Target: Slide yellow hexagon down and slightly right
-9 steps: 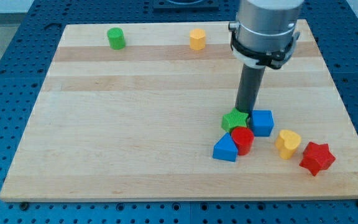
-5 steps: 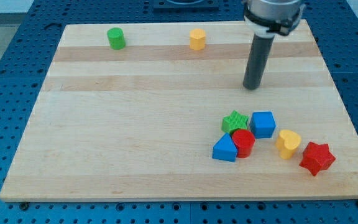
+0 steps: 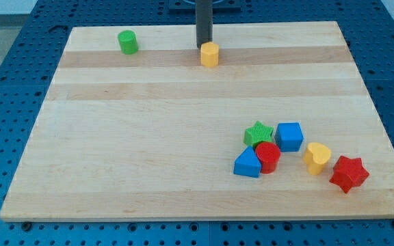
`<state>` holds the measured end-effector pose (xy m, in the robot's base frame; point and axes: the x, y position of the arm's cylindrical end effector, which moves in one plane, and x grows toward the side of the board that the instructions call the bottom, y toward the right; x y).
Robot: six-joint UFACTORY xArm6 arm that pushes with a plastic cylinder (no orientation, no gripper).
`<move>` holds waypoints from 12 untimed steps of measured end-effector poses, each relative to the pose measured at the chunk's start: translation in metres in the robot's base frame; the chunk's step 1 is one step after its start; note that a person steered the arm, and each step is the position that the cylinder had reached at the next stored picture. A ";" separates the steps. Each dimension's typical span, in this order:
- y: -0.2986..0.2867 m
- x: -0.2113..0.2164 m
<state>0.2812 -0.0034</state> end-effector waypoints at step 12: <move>0.011 0.083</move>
